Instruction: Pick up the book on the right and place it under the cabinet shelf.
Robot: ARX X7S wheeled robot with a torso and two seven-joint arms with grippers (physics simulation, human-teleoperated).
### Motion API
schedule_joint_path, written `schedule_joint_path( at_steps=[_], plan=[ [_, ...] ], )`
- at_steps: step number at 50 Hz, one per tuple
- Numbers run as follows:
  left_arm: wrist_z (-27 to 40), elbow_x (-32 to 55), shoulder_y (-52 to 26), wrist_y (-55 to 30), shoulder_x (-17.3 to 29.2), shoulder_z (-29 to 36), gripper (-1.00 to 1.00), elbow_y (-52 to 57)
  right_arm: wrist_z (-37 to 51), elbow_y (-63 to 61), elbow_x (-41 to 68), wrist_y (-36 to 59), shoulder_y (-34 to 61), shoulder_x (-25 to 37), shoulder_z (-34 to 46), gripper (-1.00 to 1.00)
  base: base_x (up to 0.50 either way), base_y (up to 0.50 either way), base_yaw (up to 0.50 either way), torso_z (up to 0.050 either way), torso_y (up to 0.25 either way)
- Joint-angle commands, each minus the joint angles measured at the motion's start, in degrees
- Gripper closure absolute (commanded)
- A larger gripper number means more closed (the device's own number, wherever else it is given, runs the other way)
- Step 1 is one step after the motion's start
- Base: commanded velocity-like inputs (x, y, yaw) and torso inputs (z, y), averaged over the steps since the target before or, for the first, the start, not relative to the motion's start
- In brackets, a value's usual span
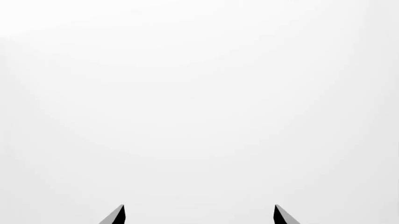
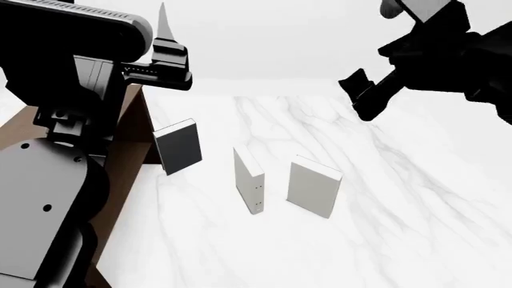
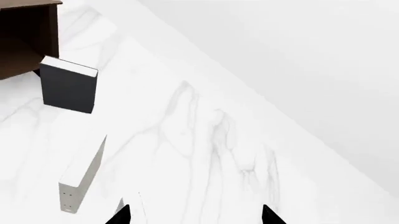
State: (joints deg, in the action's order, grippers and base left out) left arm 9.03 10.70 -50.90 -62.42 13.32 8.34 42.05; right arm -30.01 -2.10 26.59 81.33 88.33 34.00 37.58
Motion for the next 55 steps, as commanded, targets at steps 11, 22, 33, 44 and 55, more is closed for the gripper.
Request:
schedule_joint_path(
  at_steps=[11, 22, 33, 44, 55],
  plan=[
    [0.51, 0.01, 2.14, 1.18, 1.36, -0.19, -1.0, 0.48, -7.39, 9.79, -0.43, -2.06, 2.96, 0.05, 12.98, -1.0, 0.0, 0.0, 0.0, 0.0, 0.0],
    [0.83, -0.01, 3.5, 2.11, 1.6, 0.47, -1.0, 0.33, -6.11, 9.79, 0.38, -3.34, -0.37, -0.28, 11.44, -1.0, 0.0, 0.0, 0.0, 0.0, 0.0],
    [0.79, 0.58, 4.09, 2.27, 1.68, 0.06, -1.0, 0.44, -4.59, 12.63, 0.17, -6.8, -4.16, -1.55, 10.44, -1.0, 0.0, 0.0, 0.0, 0.0, 0.0],
    [0.77, 1.34, 4.56, 2.53, 1.44, -0.54, -1.0, 0.55, -3.46, 17.44, -1.07, -11.4, -6.3, -3.51, 10.45, -1.0, 0.0, 0.0, 0.0, 0.0, 0.0],
    [0.93, 1.84, 4.14, 1.58, 1.64, -0.59, -1.0, 1.47, -2.92, 22.01, -1.55, -15.68, -9.09, -4.79, 10.05, -1.0, 0.0, 0.0, 0.0, 0.0, 0.0]
  ],
)
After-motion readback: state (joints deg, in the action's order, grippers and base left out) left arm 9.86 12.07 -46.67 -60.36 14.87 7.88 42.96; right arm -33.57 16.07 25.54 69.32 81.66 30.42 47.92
